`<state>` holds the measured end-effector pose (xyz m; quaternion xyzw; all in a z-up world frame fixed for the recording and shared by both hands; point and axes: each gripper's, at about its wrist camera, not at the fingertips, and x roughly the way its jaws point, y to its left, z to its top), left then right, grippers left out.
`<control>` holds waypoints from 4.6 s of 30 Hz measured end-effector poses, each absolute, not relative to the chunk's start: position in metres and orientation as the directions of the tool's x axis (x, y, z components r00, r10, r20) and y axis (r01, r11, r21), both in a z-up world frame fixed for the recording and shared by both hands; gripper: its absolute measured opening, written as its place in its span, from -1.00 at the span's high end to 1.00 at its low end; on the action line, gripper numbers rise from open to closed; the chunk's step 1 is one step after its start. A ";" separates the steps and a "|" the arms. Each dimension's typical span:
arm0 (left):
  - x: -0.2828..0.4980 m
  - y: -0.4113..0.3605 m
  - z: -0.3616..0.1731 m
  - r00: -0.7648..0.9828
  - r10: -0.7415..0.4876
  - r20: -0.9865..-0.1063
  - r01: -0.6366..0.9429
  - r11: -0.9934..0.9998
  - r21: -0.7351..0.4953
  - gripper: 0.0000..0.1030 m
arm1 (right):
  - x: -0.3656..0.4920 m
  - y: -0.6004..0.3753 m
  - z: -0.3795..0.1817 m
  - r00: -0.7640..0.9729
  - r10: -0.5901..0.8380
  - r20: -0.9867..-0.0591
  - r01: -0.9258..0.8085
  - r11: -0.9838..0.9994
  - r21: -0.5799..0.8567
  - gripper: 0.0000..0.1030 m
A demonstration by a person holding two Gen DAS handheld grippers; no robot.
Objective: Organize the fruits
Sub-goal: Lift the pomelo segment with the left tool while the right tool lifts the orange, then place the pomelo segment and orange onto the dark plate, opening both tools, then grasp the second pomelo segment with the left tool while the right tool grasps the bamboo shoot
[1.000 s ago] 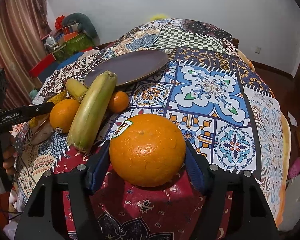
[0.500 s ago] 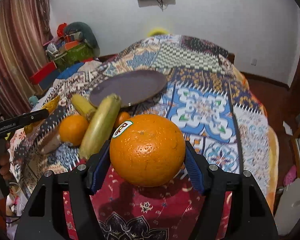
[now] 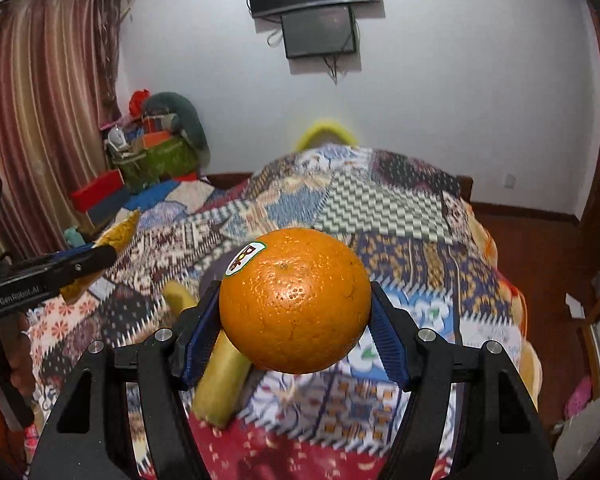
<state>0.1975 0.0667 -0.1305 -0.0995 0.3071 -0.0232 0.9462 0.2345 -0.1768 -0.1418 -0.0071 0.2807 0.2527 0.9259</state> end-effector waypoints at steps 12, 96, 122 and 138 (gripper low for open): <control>0.245 0.053 -0.122 0.835 -0.124 -0.536 0.031 0.983 -0.179 0.02 | 0.283 -0.162 -0.143 0.733 0.469 -0.493 -0.474 0.872 0.126 -0.28; 0.254 0.051 -0.107 0.781 -0.020 -0.624 -0.025 0.998 -0.063 -0.21 | 0.280 -0.133 -0.143 0.658 0.452 -0.602 -0.557 0.830 0.015 -0.60; 0.172 0.081 -0.198 0.628 -0.025 -0.778 -0.113 0.986 -0.123 -0.59 | 0.219 -0.119 -0.231 0.495 0.430 -0.755 -0.554 0.826 0.108 -0.61; 0.165 0.070 -0.242 0.560 -0.050 -0.827 -0.086 0.989 -0.119 -0.08 | 0.215 -0.122 -0.239 0.424 0.483 -0.766 -0.582 0.793 0.178 0.28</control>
